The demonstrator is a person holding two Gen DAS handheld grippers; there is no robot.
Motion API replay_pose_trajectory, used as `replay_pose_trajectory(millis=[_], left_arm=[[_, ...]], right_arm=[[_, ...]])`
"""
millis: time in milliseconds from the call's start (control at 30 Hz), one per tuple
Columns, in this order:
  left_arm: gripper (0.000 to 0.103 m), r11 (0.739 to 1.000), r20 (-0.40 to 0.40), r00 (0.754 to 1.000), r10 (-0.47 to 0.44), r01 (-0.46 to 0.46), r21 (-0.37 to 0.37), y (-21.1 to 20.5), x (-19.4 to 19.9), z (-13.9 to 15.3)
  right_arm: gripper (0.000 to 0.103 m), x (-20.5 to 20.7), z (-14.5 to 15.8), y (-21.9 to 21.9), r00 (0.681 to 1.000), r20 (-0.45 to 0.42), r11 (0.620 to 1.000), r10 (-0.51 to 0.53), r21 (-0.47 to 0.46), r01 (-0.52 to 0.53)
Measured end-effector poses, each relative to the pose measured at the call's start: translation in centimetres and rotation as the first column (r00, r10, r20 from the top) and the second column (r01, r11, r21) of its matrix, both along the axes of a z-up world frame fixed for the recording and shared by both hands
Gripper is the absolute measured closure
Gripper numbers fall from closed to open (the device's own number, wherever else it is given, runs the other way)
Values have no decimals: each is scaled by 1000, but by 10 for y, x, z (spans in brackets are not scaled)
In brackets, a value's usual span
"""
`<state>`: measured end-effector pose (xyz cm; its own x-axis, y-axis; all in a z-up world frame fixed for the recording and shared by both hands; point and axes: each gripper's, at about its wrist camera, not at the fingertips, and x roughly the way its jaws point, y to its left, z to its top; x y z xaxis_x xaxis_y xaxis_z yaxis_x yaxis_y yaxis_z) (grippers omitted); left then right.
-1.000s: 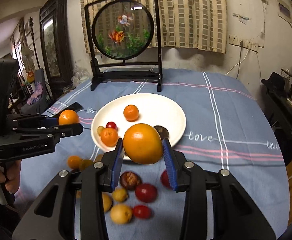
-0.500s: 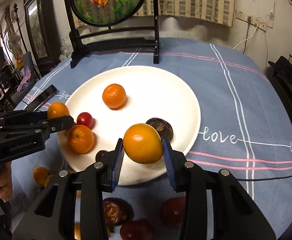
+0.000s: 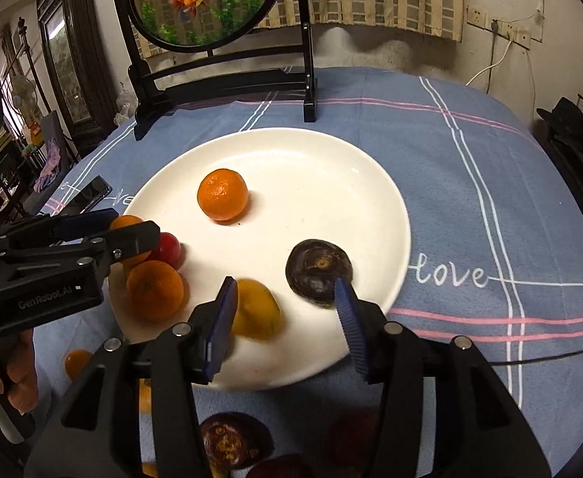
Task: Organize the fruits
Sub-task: 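Carry both fruits onto the white plate and open both tools, then move both tools back over the remaining fruits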
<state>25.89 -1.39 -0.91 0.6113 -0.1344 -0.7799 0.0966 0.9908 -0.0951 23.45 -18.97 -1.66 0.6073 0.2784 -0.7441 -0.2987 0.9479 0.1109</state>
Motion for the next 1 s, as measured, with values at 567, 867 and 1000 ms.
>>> replay_pose_trajectory(millis=[567,867,1000], left_arm=[[19,999,90,995,33,-35,22,4,-77,38],[16,999,79,996,31,-32,14,8,-135,30],[15,1000,67,998,20,-20,10,6,-159,22]], right_arm=[[34,-82,20,-36,997,66,999,-39,24,37],[33,-130,12,-54,996,46,994,-73,83,69],[32,-149,1,-58,996,21,991,-81,110,78]])
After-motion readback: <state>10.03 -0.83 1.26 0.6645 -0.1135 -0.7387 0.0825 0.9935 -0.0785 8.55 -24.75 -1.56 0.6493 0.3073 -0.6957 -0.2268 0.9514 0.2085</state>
